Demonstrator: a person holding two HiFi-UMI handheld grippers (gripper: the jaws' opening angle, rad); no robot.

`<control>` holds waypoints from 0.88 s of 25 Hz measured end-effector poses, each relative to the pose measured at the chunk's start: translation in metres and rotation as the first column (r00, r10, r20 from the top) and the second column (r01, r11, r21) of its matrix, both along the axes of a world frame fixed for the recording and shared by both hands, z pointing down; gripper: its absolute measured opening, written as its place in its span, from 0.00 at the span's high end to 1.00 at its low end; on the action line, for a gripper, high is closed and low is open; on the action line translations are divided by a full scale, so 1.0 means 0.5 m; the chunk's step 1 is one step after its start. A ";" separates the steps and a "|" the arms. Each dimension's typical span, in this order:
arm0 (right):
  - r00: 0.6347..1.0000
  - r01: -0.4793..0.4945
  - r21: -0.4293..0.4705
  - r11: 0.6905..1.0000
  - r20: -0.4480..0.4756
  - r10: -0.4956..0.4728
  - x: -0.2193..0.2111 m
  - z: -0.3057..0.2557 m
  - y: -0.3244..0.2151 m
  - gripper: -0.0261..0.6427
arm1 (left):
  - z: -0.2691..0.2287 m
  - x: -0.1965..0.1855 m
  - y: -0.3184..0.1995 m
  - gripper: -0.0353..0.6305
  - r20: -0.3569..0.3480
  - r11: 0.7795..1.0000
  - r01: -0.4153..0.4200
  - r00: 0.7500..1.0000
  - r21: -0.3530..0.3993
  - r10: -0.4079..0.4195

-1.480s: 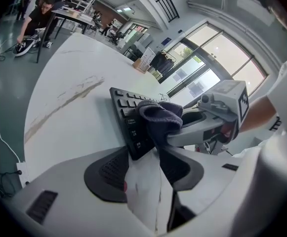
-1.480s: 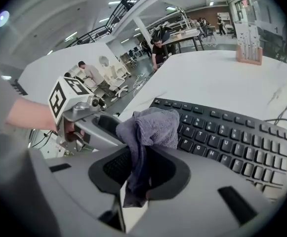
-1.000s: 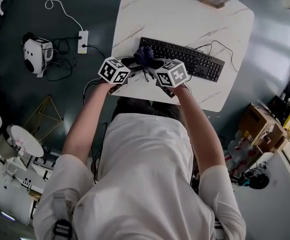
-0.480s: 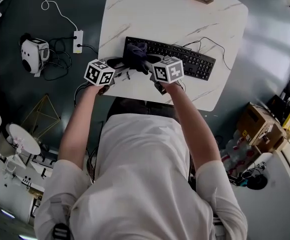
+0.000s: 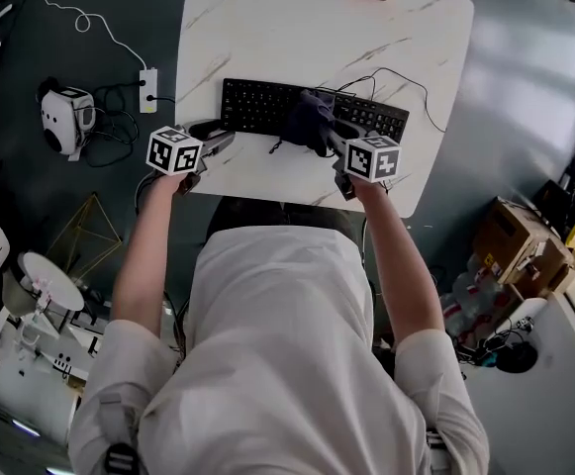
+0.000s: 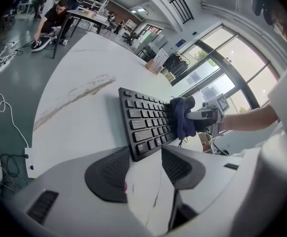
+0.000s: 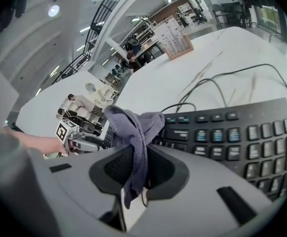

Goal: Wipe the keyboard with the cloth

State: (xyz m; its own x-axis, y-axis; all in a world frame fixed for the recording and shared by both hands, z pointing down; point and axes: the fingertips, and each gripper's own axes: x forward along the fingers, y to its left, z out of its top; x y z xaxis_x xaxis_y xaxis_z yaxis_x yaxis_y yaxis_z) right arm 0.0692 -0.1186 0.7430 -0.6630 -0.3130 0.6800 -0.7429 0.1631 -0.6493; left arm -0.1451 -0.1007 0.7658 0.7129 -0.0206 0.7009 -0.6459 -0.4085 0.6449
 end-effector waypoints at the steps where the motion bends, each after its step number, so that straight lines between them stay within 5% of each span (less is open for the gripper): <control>1: 1.000 -0.010 0.004 1.000 -0.011 0.011 0.022 -0.001 0.003 0.84 | 0.000 0.000 -0.001 0.62 0.003 1.000 0.004 1.000 0.000 -0.004; 11: 0.975 -0.154 0.022 0.988 -0.157 0.155 0.284 0.000 0.042 0.84 | 0.002 0.001 -0.001 0.63 0.025 1.000 0.001 1.000 0.005 -0.001; 22: 0.908 -0.047 0.049 0.998 -0.414 0.063 0.436 -0.028 0.038 0.84 | 0.000 0.002 -0.001 0.63 0.019 1.000 0.003 1.000 0.007 -0.003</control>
